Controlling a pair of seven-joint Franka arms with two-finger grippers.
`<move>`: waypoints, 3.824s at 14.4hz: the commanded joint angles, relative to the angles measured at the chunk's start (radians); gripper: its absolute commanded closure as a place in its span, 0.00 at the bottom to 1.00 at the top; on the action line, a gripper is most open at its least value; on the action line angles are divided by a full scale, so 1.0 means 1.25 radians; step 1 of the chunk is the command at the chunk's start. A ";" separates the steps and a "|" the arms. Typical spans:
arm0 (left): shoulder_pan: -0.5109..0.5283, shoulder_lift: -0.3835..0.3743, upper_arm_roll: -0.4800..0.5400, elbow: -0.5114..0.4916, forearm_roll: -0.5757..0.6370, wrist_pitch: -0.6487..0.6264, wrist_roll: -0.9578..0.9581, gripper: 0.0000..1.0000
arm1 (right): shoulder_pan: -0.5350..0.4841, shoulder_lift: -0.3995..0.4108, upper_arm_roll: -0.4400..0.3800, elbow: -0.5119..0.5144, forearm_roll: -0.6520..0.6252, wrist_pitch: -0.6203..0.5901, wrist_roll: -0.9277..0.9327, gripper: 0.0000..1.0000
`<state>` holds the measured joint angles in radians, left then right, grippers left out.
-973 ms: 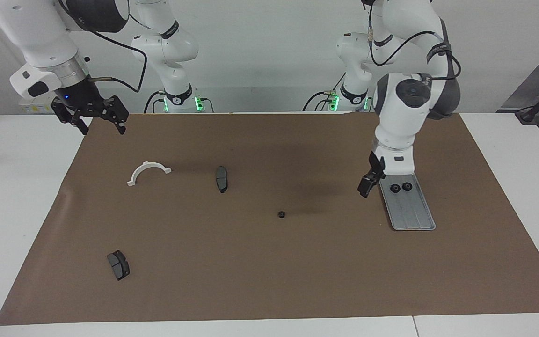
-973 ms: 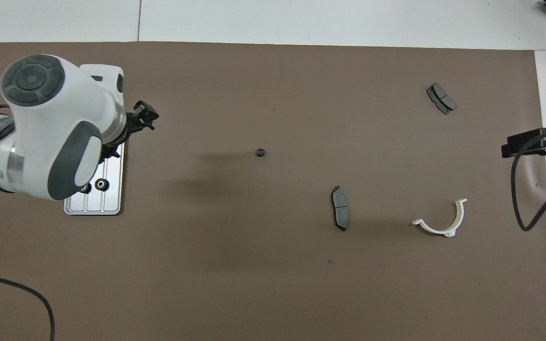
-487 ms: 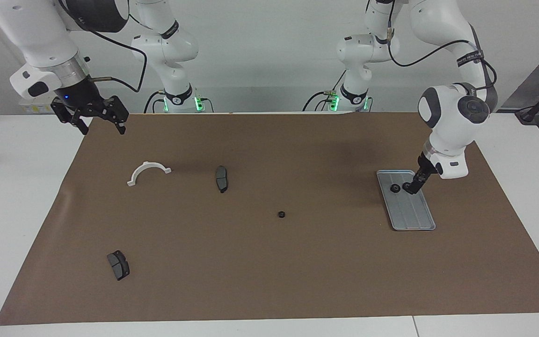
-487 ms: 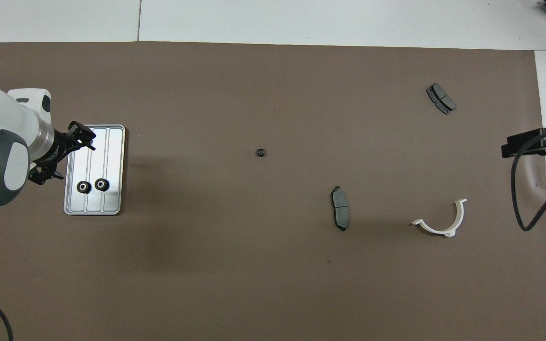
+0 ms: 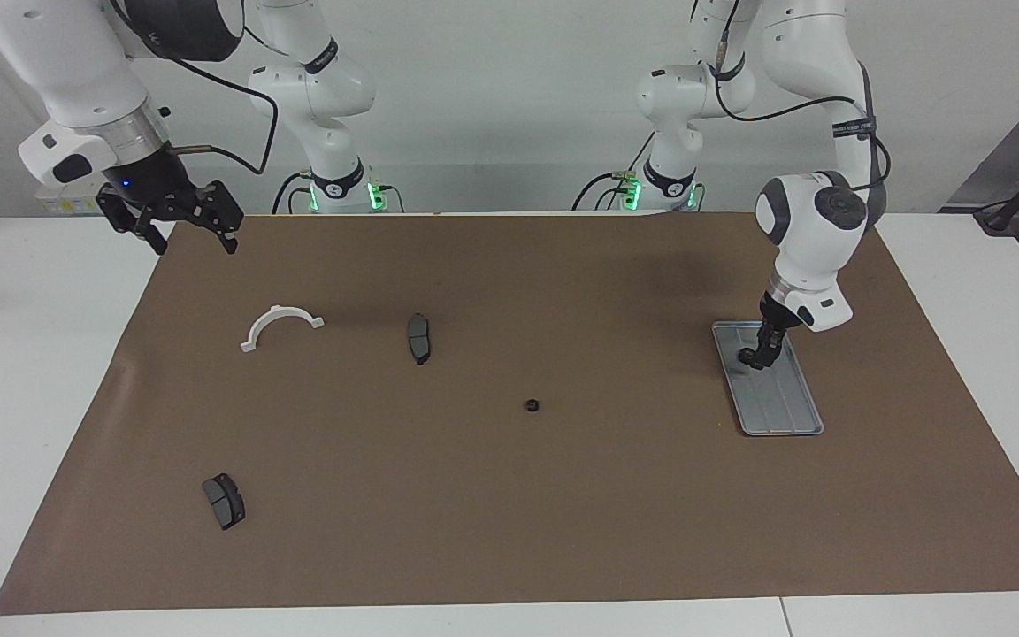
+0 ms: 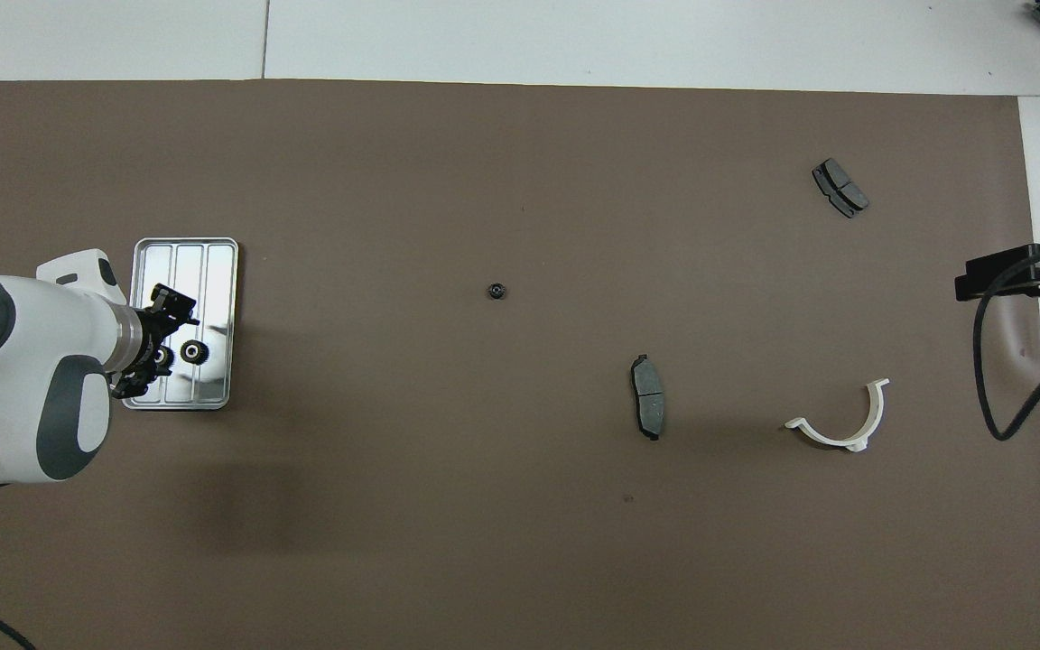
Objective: Place bearing gear from tray to pile
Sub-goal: 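Lower the left gripper into the tray and grasp another black gear, then carry the gear to the table center and release it, then return the left gripper to the tray and grasp the last gear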
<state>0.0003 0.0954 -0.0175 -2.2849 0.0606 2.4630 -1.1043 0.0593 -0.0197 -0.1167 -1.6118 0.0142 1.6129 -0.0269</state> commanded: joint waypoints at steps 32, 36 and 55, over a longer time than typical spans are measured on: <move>-0.304 0.136 -0.130 0.252 -0.028 0.060 -0.194 1.00 | -0.002 -0.020 0.001 -0.020 0.014 -0.003 0.008 0.00; -0.387 0.212 -0.126 0.251 -0.029 0.123 -0.297 0.95 | -0.002 -0.020 0.000 -0.020 0.014 -0.003 0.008 0.00; 0.062 -0.017 -0.098 0.184 0.001 -0.226 0.220 0.00 | 0.002 -0.026 0.004 -0.019 0.016 -0.034 -0.002 0.00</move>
<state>0.0017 0.1111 -0.1243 -1.9745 0.0558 2.1543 -0.9422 0.0594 -0.0200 -0.1162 -1.6119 0.0142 1.6006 -0.0269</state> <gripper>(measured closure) 0.000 0.000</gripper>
